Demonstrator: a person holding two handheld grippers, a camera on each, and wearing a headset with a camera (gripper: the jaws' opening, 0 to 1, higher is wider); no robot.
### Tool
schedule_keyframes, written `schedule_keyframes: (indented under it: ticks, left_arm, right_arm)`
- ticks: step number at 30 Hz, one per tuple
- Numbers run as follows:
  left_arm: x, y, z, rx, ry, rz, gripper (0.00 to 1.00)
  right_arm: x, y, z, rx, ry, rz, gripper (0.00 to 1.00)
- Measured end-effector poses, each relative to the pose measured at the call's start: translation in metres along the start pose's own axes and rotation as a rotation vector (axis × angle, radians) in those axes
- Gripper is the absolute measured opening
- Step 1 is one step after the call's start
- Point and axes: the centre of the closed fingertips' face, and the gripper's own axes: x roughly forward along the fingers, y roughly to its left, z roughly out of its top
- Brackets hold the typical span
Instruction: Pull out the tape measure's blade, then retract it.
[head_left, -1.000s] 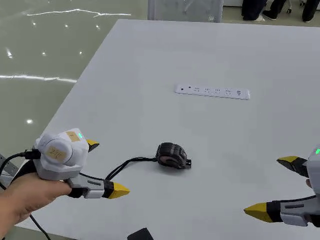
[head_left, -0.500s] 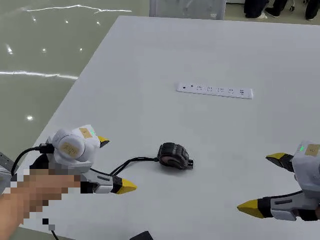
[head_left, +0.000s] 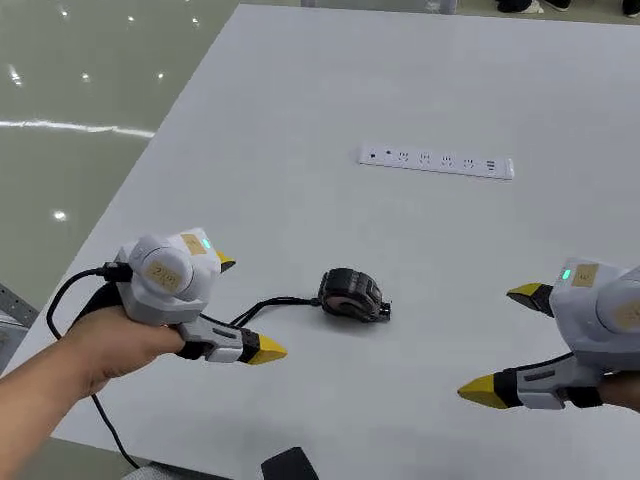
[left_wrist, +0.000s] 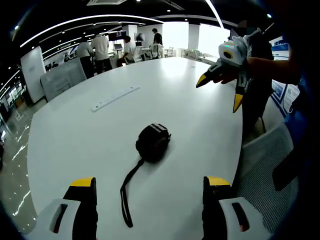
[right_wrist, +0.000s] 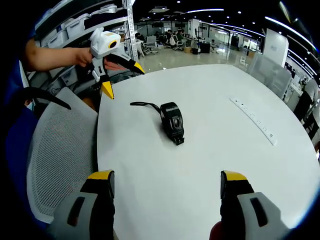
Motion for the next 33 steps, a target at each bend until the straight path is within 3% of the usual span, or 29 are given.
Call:
schedule_keyframes:
  ticks: [33]
  left_arm:
    - [0.057, -0.009, 0.025, 0.062, -0.011, -0.078, 0.75]
  right_arm:
    - [0.067, -0.012, 0.011, -0.092, 0.013, 0.092, 0.74]
